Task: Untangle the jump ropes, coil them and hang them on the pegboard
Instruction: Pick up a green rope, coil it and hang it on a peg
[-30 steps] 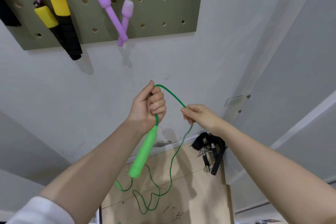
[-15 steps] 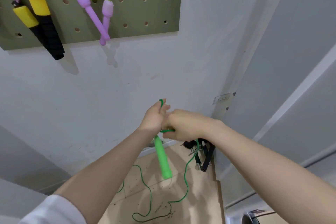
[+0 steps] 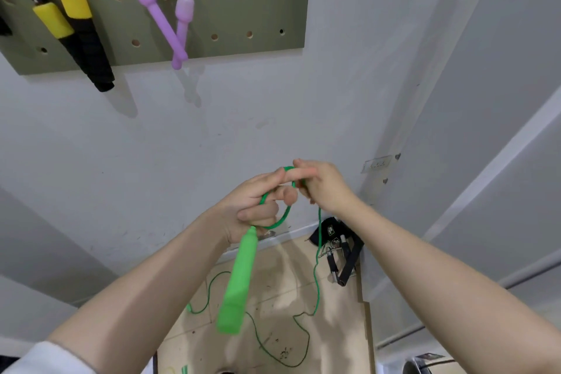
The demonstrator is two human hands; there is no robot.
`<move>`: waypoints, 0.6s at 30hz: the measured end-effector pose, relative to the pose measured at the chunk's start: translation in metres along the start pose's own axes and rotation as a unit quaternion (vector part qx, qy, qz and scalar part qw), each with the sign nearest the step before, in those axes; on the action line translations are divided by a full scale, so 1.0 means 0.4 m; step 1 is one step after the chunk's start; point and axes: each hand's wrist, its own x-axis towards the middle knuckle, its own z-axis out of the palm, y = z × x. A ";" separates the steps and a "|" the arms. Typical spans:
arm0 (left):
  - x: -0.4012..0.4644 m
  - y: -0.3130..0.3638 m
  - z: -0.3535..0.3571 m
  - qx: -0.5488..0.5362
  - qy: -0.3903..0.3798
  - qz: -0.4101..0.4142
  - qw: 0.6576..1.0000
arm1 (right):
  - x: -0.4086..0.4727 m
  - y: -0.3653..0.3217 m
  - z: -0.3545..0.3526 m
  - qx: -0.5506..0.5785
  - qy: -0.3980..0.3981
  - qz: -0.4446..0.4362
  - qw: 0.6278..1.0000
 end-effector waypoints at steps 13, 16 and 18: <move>0.040 0.008 -0.121 0.252 0.365 0.038 0.895 | -0.047 -0.122 -0.002 -0.293 -0.281 -0.124 0.905; 0.053 0.005 -0.064 0.372 0.301 -0.011 0.878 | -0.022 -0.156 -0.041 -0.243 -0.180 -0.153 0.941; 0.059 0.005 -0.033 0.329 0.262 -0.029 0.907 | 0.008 -0.149 -0.076 -0.165 -0.060 -0.121 0.977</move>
